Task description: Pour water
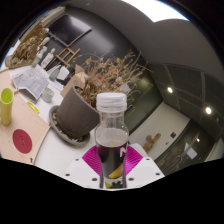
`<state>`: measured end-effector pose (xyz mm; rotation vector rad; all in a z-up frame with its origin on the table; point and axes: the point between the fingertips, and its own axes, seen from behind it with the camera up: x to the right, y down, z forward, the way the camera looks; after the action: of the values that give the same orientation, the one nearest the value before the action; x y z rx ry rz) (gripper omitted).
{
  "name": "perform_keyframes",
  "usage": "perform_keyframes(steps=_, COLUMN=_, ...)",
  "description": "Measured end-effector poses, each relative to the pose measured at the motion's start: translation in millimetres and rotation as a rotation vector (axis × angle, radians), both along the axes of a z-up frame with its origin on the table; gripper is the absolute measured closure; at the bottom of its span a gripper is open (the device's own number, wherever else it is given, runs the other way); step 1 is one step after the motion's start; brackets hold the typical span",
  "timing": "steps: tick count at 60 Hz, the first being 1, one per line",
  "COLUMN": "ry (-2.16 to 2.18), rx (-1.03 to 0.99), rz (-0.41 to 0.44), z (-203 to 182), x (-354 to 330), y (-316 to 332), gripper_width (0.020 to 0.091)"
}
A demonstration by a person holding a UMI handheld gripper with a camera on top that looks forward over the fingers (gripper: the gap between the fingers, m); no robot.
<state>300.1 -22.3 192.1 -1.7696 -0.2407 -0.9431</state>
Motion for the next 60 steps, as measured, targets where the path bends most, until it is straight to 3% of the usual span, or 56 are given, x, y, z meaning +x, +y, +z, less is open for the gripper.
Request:
perform_keyframes(steps=12, ry=-0.419, rx=-0.065, rz=0.125, z=28.8, x=-96.5, y=41.5, gripper_width=0.0858)
perform_keyframes(steps=25, ry=-0.795, rx=-0.151, rz=0.286, z=3.0, x=-183.6, y=70.8, gripper_width=0.0860)
perform_keyframes(steps=45, ry=-1.059, rx=-0.205, rz=0.357, z=-27.3, x=-226.3, y=85.7, gripper_width=0.0861)
perform_keyframes(steps=60, ry=-0.647, rx=-0.199, rz=0.323, z=-26.8, x=-211.8, y=75.9, gripper_width=0.0857)
